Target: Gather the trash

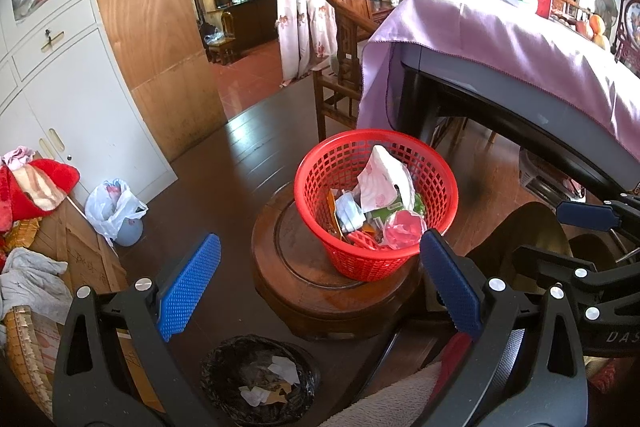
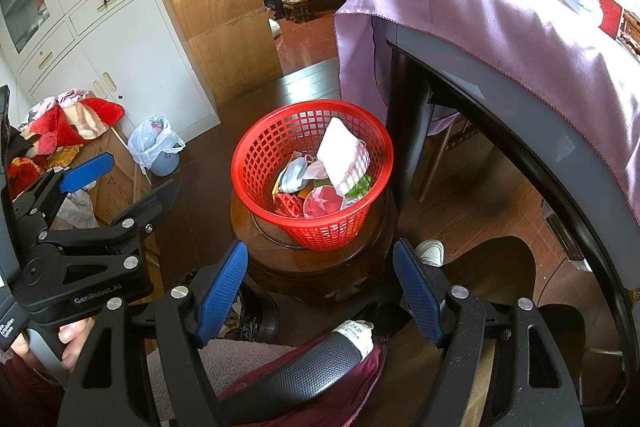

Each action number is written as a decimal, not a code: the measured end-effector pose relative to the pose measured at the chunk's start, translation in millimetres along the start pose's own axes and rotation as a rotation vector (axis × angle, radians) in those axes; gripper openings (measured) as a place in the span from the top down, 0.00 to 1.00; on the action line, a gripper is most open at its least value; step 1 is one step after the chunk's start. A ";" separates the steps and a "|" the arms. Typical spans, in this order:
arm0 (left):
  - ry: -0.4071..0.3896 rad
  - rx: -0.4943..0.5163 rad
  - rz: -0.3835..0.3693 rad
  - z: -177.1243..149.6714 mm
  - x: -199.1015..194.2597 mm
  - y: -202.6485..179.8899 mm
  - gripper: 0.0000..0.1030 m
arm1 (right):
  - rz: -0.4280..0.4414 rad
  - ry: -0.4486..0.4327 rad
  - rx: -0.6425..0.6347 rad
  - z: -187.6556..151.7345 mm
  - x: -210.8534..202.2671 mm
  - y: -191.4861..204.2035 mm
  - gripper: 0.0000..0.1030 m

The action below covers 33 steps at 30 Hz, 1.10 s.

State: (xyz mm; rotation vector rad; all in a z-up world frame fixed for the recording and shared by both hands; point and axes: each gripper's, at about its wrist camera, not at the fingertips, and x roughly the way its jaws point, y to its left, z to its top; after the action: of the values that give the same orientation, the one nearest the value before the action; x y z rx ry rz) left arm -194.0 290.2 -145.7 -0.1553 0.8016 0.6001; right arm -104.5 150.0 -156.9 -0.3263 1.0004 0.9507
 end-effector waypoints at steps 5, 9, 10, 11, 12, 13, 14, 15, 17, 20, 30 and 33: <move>0.002 -0.001 0.000 -0.1 0.3 -0.2 0.07 | 0.000 -0.002 -0.001 0.1 -0.5 0.1 0.28; 0.007 0.000 -0.005 -1.4 3.2 -1.8 0.07 | 0.001 -0.001 -0.001 -0.1 -0.5 0.3 0.28; 0.009 0.000 -0.006 -1.6 3.8 -2.2 0.07 | 0.000 -0.001 -0.001 0.0 -0.5 0.3 0.28; 0.010 0.000 -0.008 -1.9 4.3 -2.7 0.07 | 0.001 -0.001 -0.001 0.0 -0.5 0.4 0.28; 0.011 0.000 -0.008 -2.2 4.5 -3.4 0.07 | 0.000 -0.002 -0.001 -0.1 -0.5 0.4 0.28; 0.012 -0.001 -0.009 -2.2 5.0 -3.3 0.07 | 0.000 -0.002 -0.001 -0.1 -0.5 0.4 0.28; 0.013 -0.001 -0.010 -1.8 5.5 -2.2 0.07 | 0.000 -0.001 0.000 0.0 -0.5 0.4 0.28; 0.015 -0.002 -0.011 -1.6 5.8 -1.9 0.07 | 0.001 -0.001 -0.001 -0.1 -0.4 0.3 0.28; 0.015 -0.003 -0.011 -0.7 6.1 -0.5 0.07 | 0.000 -0.001 -0.001 -0.1 -0.4 0.5 0.28; 0.013 -0.001 -0.010 -0.7 6.2 -0.5 0.07 | 0.001 -0.002 0.000 -0.1 -0.5 0.5 0.28; 0.014 -0.002 -0.010 -0.6 6.2 -0.3 0.07 | 0.001 -0.001 0.000 0.0 -0.5 0.9 0.28; 0.010 -0.006 0.006 -0.5 6.6 0.1 0.07 | 0.001 -0.001 0.000 0.1 -0.5 0.8 0.28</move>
State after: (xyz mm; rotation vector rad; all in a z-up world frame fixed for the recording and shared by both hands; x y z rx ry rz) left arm -190.8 293.0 -150.7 -0.1617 0.8103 0.6082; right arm -105.3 150.3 -156.3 -0.3256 0.9997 0.9517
